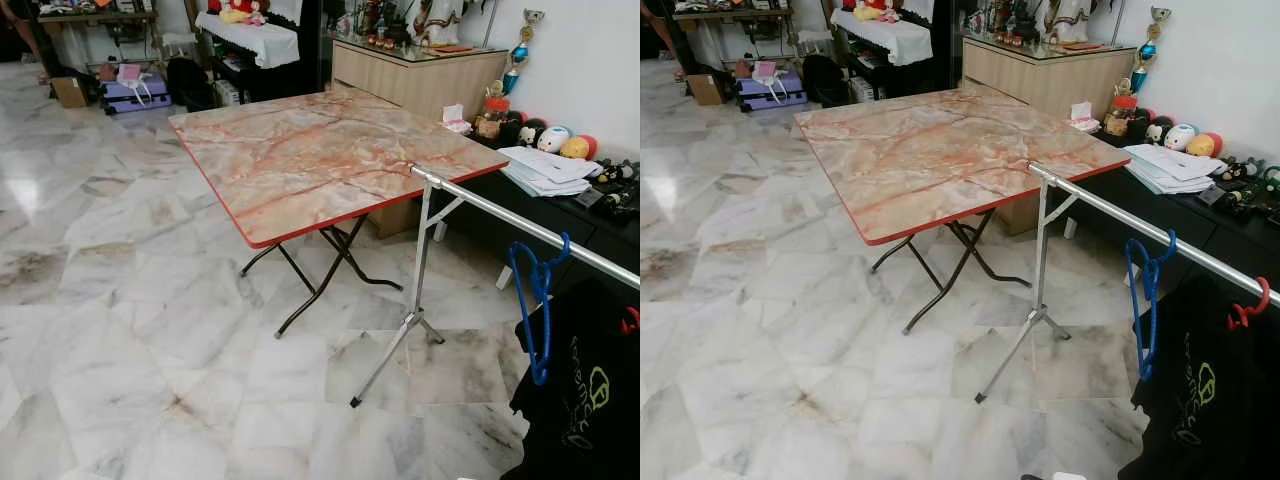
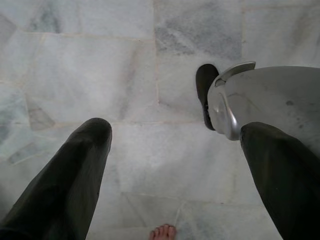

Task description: Hang hanger

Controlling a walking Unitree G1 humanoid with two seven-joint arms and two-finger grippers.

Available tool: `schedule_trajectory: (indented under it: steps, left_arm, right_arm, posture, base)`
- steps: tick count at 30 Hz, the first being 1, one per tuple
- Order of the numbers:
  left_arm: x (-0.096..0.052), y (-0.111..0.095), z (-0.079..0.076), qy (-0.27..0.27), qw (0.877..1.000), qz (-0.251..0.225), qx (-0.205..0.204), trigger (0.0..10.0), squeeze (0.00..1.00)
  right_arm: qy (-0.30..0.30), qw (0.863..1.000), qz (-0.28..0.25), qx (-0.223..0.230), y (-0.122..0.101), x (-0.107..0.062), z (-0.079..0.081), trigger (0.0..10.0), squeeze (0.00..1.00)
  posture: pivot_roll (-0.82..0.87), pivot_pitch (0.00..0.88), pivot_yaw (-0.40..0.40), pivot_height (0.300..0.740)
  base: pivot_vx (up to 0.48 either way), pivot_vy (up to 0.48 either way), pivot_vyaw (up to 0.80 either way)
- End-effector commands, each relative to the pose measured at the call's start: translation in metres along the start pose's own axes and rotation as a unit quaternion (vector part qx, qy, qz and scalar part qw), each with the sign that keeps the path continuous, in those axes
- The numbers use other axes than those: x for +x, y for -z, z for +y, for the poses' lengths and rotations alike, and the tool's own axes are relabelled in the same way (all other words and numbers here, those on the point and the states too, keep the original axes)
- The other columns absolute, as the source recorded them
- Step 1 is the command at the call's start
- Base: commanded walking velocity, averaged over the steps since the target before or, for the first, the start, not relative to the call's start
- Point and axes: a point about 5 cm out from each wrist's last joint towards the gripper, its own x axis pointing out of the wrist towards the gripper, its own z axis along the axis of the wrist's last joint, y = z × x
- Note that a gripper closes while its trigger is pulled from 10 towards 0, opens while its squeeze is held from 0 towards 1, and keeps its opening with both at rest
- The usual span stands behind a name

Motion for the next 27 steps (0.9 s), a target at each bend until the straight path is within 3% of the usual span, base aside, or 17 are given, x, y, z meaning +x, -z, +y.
schedule_trajectory:
  steps: [1, 7, 27]
  left_arm:
    - [-0.0002, 0.0009, 0.0035, -0.002, 1.000, 0.004, 0.002, 10.0, 0.00]
    - [-0.0007, 0.0035, 0.0030, -0.001, 1.000, 0.006, 0.002, 10.0, 0.00]
    - [-0.0005, 0.0031, 0.0016, -0.002, 1.000, 0.006, 0.003, 10.0, 0.00]
  right_arm:
    - [0.000, 1.000, -0.003, 0.005, -0.0007, 0.0003, 0.0017, 10.0, 0.00]
    - [0.000, 1.000, 0.004, 0.013, 0.0031, -0.0003, 0.0011, 10.0, 0.00]
    - [-0.004, 1.000, 0.009, -0.007, 0.0028, -0.0002, 0.0004, 10.0, 0.00]
  posture:
    - [0.10, 0.000, 0.041, 0.740]
    - [0.10, 0.000, 0.034, 0.740]
    - [0.11, 0.000, 0.021, 0.740]
  base:
    - [0.000, 0.000, 0.00]
    - [0.000, 0.000, -0.19]
    - [0.000, -0.013, -0.80]
